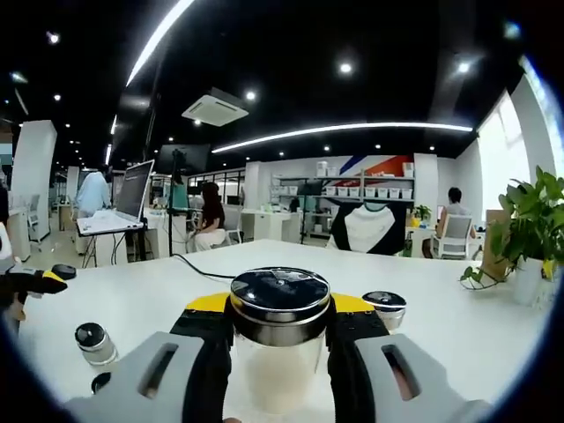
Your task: Rotate the seasoning bottle until the label or dispensing opening points toward the visible target arrow and the bottle remains upright within the marked orientation range
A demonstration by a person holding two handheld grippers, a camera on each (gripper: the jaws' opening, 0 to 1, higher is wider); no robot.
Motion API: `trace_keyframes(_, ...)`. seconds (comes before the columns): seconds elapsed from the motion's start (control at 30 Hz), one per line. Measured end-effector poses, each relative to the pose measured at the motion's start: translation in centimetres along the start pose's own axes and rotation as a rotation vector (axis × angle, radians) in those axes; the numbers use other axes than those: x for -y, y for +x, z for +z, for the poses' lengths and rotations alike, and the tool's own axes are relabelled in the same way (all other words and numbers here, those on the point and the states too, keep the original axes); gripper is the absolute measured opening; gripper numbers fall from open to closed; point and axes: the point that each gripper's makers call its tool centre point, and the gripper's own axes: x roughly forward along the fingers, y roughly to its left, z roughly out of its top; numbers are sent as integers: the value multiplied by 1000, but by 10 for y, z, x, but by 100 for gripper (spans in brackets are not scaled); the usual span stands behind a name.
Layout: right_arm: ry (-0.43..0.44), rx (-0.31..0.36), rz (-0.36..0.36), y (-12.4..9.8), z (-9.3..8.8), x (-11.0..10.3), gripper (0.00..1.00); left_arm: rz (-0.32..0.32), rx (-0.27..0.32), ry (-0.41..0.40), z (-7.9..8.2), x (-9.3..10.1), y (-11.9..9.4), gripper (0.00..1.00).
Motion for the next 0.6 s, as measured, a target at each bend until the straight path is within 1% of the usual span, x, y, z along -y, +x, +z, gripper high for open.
trace_keyframes(0.13, 7, -1, -10, -15, -1, -2, 39, -10, 18, -36, 2, 4, 0, 98)
trace_keyframes(0.23, 9, -16, -29, -24, -6, 1, 39, -9, 34, -60, 4, 5, -1, 98)
trace_keyframes(0.3, 10, -27, -27, -31, -10, -1, 39, -14, 41, -78, 5, 6, 0, 98)
trace_keyframes(0.43, 23, -27, -33, -44, -16, -3, 39, -29, 61, -86, 9, 10, 2, 95)
trace_keyframes(0.6, 26, -28, -51, -60, -23, -6, 39, -31, 75, -74, 12, 14, 6, 94)
